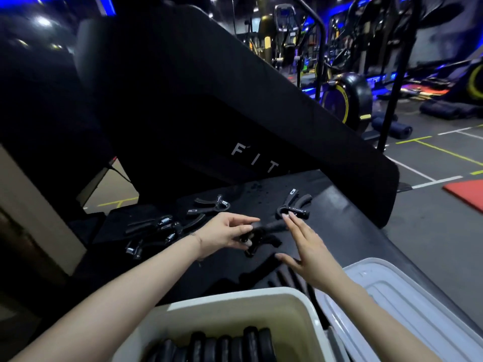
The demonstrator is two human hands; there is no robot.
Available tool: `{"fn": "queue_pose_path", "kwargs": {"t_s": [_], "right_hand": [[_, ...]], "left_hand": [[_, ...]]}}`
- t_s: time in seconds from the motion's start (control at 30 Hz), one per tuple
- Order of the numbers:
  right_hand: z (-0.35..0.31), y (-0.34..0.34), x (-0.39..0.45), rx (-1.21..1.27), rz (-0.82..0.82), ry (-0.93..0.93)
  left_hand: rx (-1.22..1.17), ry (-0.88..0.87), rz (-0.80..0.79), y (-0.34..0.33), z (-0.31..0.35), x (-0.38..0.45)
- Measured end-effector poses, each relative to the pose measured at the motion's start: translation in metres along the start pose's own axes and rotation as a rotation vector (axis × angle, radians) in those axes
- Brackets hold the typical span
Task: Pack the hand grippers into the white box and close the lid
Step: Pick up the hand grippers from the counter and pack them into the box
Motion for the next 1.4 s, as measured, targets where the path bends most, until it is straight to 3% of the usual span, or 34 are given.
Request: {"fn": "queue_pose_path", "kwargs": {"t_s": [0.17,0.37,0.53,0.7,0.83,1.0,1.17,1.3,1.4], "right_hand": [[-0.038,0.044,-0.010,0.006,0.056,0.020],[-0.086,0.090,-0.040,0.082,0.164,-0.077],[-0.108,0.104,-0.055,0.328,0.172,0.003],[-0.123,0.116,-0.064,0.440,0.083,0.093],[-0.130,0.133,-0.063,0.321,0.178,0.193],[-0.140,0.123,-0.071,0.431,0.308,-0.012],[-0.155,0.107,-0.088,0.774,0.100,-0.147],[-0.157,0.095,-0.097,0.580,0.039,-0.208],[-0.157,0.100,-0.103,0.349,0.064,-0.220]], "left_hand": [[-0.081,-0.097,-0.084,-0.016,0.044,-0.054],[-0.199,-0.323,0.152,-0.030,0.086,-0.092],[-0.261,-0.322,0.207,-0.028,0.101,-0.117],[-0.192,-0.242,0.055,-0.027,0.110,-0.147],[-0.086,-0.271,-0.031,-0.022,0.107,-0.168],[-0.023,-0.424,0.073,-0.046,0.089,-0.186],[0.241,-0.473,0.158,-0.071,0.055,-0.194],[0.291,-0.507,0.153,-0.093,0.032,-0.195],[0.282,-0.440,0.104,-0.097,0.028,-0.195]]}}
Point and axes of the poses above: each hand's wrist, its own x-axis towards the middle knuckle, its own y-axis out of the back of the hand, z = x × y, the point moved 2 cm from there along x, towards the middle knuckle, and after that the axes turned 3 degrees about -y, right-handed, at the moved point
